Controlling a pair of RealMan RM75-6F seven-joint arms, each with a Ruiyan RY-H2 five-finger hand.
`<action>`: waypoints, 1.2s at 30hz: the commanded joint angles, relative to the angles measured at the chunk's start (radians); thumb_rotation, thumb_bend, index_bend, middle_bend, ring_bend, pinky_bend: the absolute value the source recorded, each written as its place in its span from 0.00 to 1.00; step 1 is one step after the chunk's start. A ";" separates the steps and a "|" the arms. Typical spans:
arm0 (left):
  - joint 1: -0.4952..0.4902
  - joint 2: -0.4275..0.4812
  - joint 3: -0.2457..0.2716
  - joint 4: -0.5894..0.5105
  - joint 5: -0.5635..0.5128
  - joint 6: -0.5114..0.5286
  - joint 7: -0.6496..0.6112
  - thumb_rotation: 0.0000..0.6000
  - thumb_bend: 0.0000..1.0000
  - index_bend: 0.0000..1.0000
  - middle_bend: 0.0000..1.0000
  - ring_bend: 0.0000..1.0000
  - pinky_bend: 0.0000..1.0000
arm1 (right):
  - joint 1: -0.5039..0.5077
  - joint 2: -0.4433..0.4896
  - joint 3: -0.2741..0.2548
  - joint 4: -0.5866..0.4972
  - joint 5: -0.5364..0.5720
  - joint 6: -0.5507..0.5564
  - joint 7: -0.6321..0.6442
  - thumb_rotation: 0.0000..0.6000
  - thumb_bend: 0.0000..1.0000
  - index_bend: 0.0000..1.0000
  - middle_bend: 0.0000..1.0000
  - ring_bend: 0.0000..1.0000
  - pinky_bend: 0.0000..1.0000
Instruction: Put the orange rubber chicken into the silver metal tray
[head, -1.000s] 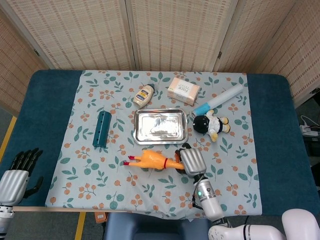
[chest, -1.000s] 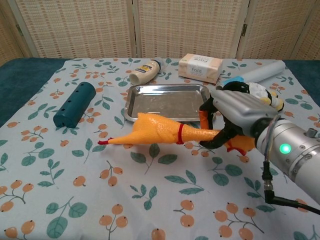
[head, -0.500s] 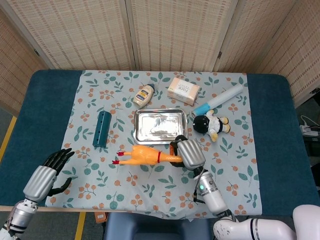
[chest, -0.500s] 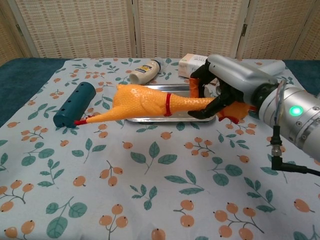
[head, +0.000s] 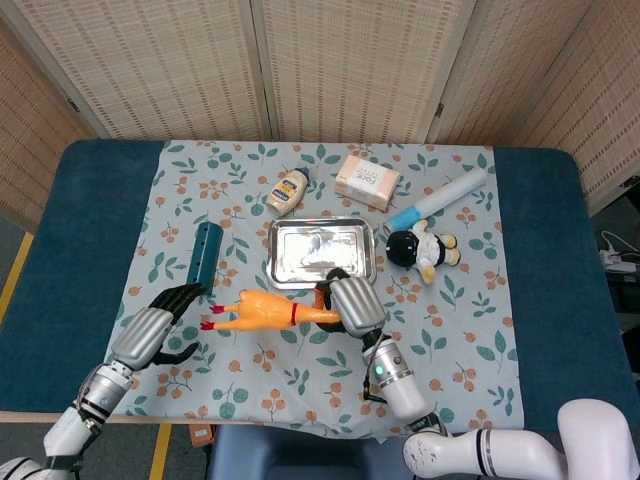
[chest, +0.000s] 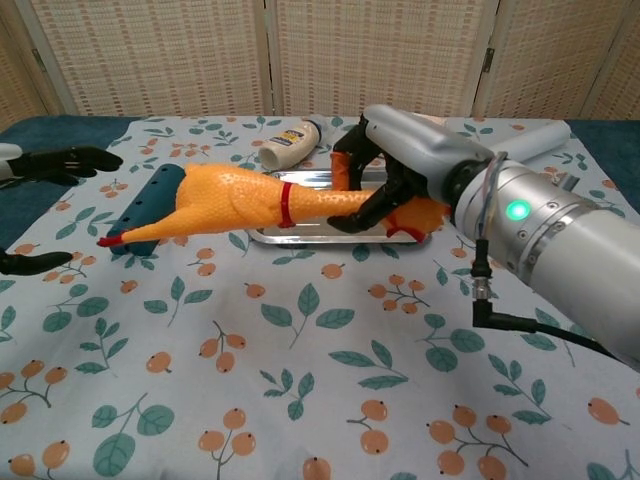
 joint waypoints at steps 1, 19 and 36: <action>-0.025 -0.035 -0.025 -0.005 -0.044 -0.018 0.039 1.00 0.34 0.00 0.00 0.00 0.06 | 0.014 -0.022 0.003 0.020 0.007 0.000 -0.010 1.00 0.38 0.98 0.64 0.82 1.00; -0.096 -0.113 -0.057 0.049 -0.178 -0.090 0.075 1.00 0.33 0.00 0.00 0.00 0.07 | 0.060 -0.124 0.028 0.093 0.016 0.018 0.006 1.00 0.38 0.98 0.64 0.82 1.00; -0.105 -0.243 -0.100 0.130 -0.202 0.013 0.073 1.00 0.52 0.68 0.64 0.57 0.79 | 0.066 -0.133 0.019 0.112 0.033 0.010 0.007 1.00 0.38 0.98 0.64 0.82 1.00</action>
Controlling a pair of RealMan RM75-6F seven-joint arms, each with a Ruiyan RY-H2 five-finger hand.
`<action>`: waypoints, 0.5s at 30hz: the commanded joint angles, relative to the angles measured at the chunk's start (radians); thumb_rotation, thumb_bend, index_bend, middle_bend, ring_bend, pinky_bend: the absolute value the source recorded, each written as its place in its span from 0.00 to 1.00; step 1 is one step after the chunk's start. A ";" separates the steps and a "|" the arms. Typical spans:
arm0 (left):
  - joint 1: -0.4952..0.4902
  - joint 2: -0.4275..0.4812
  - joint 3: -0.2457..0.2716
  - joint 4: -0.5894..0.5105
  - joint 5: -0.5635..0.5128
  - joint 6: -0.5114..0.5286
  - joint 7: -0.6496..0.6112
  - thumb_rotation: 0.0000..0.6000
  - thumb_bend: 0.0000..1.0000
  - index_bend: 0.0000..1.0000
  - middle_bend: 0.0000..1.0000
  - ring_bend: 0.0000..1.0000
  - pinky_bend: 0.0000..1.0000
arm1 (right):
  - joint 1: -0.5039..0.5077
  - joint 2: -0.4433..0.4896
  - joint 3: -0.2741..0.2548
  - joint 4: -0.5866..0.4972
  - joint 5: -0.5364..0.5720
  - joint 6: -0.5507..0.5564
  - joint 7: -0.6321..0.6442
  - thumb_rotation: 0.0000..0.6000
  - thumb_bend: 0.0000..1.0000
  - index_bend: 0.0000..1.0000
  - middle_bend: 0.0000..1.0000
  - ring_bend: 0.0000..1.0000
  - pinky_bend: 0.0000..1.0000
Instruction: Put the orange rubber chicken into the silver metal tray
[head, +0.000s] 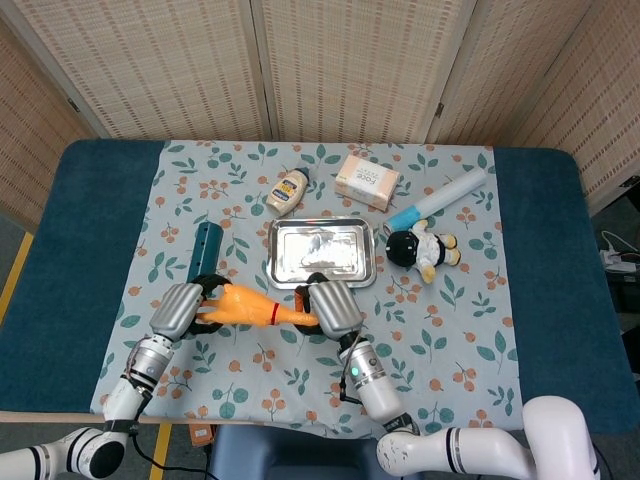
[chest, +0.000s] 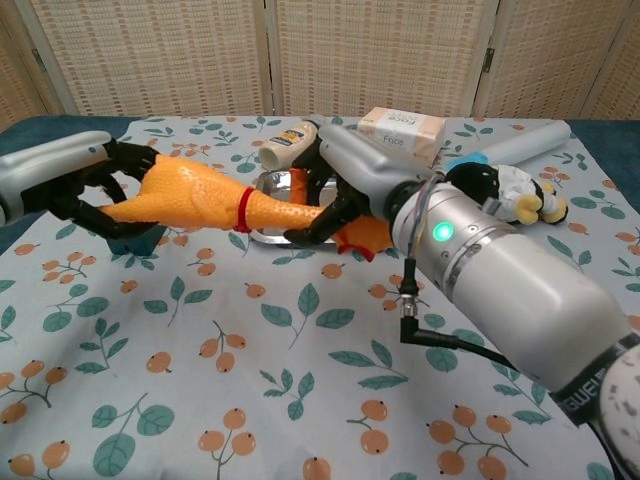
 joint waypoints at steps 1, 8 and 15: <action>0.000 -0.007 0.002 0.002 0.008 0.004 -0.009 1.00 0.57 0.74 0.72 0.64 0.86 | -0.001 0.000 -0.002 0.001 -0.002 0.004 -0.002 1.00 0.38 0.98 0.64 0.82 1.00; -0.002 -0.016 0.020 0.022 0.068 0.016 -0.042 1.00 0.79 0.91 0.90 0.83 1.00 | -0.003 0.001 -0.003 0.004 0.000 0.012 -0.011 1.00 0.38 0.98 0.64 0.82 1.00; -0.003 -0.032 0.049 0.034 0.099 0.018 -0.020 1.00 0.77 0.93 0.92 0.85 1.00 | -0.005 0.002 -0.002 -0.013 -0.004 0.028 -0.022 1.00 0.38 0.98 0.64 0.82 1.00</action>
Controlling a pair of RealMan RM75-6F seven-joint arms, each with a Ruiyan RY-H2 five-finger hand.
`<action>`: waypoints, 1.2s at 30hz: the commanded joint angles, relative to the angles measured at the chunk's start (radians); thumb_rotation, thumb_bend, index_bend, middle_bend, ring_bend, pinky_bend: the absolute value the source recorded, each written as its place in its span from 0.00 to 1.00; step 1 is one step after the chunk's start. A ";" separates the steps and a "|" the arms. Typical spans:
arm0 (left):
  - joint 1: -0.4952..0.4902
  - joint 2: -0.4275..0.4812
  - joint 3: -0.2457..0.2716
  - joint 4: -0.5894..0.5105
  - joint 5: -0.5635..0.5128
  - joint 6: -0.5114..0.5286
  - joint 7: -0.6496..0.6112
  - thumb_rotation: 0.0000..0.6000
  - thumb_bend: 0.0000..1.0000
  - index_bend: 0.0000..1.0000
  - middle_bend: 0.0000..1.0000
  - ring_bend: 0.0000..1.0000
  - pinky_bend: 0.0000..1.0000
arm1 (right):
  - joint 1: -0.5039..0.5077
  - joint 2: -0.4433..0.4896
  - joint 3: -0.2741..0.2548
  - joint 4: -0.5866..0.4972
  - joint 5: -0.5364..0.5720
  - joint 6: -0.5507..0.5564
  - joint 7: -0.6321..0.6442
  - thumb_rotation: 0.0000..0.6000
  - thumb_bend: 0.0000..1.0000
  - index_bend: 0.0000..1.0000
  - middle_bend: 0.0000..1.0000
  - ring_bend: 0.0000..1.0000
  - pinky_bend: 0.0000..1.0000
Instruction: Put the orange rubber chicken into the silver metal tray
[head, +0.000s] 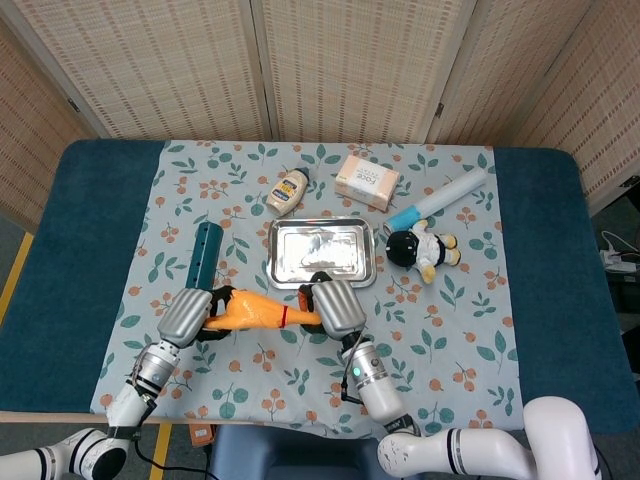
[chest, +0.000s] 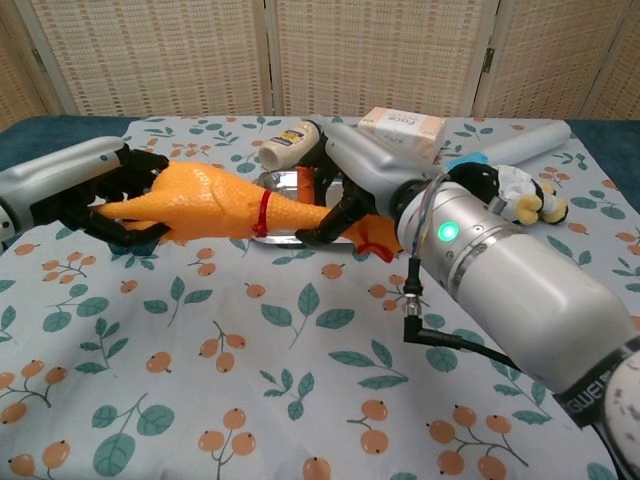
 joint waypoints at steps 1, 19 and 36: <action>-0.004 0.002 0.005 -0.016 -0.027 -0.018 0.004 1.00 0.73 0.92 0.91 0.84 0.99 | -0.002 0.001 -0.001 -0.004 -0.002 0.004 0.000 1.00 0.38 0.98 0.64 0.82 1.00; -0.046 0.053 0.012 -0.075 -0.004 -0.110 -0.112 1.00 0.31 0.00 0.00 0.00 0.08 | -0.005 -0.003 -0.015 -0.008 -0.005 0.013 -0.020 1.00 0.38 0.98 0.64 0.82 1.00; -0.029 -0.020 -0.007 -0.033 0.007 -0.018 -0.146 1.00 0.41 0.69 0.64 0.53 0.70 | -0.003 -0.005 -0.008 -0.015 0.012 0.018 -0.053 1.00 0.38 0.98 0.64 0.82 1.00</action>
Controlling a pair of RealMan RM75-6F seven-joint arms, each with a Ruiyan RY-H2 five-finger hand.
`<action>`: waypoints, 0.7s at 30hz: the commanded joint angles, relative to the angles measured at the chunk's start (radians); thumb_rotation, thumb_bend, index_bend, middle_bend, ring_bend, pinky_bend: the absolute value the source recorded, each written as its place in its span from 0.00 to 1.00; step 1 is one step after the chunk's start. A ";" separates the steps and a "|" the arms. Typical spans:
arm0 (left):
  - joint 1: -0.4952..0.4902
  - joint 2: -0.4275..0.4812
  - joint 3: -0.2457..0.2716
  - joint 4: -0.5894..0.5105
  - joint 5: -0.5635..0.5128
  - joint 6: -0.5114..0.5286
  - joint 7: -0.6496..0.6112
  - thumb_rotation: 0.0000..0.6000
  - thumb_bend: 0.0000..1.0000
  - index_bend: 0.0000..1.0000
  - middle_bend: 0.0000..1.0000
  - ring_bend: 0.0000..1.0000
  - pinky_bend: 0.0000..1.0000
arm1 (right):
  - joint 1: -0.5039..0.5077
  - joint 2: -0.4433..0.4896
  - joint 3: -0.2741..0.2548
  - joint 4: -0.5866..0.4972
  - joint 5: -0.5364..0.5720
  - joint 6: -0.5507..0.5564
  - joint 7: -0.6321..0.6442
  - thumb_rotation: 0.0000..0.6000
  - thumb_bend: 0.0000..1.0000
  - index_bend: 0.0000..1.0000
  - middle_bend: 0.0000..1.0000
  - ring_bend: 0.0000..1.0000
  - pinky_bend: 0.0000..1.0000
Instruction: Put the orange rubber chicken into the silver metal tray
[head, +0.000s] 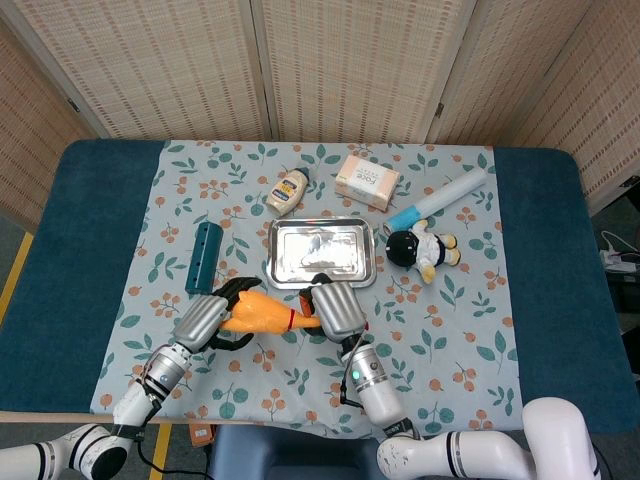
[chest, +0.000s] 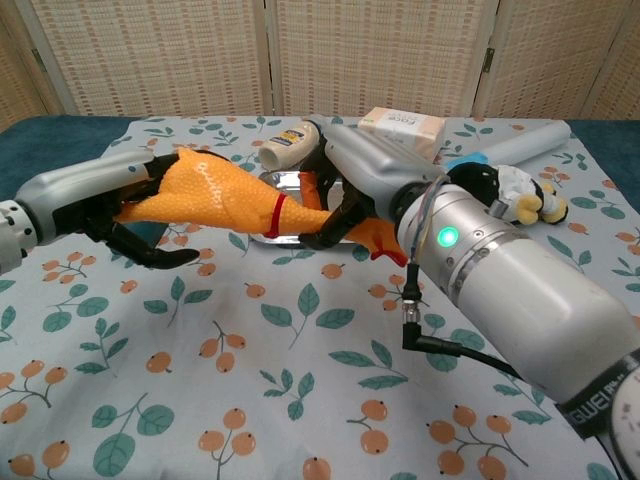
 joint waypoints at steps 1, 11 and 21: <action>0.019 -0.054 -0.016 0.031 0.014 0.071 -0.008 1.00 0.46 0.78 0.73 0.62 0.79 | 0.000 0.002 0.002 -0.001 0.003 -0.001 -0.002 1.00 0.38 0.98 0.64 0.82 1.00; 0.019 -0.084 -0.002 0.065 0.029 0.079 -0.002 1.00 0.73 0.95 0.91 0.81 0.97 | -0.002 0.015 0.008 -0.009 0.012 -0.002 -0.004 1.00 0.38 0.98 0.64 0.82 1.00; 0.020 -0.071 -0.008 0.032 -0.017 0.052 0.003 1.00 0.65 0.94 0.90 0.80 0.97 | -0.002 0.018 0.005 -0.019 0.015 0.004 -0.013 1.00 0.38 0.98 0.64 0.82 1.00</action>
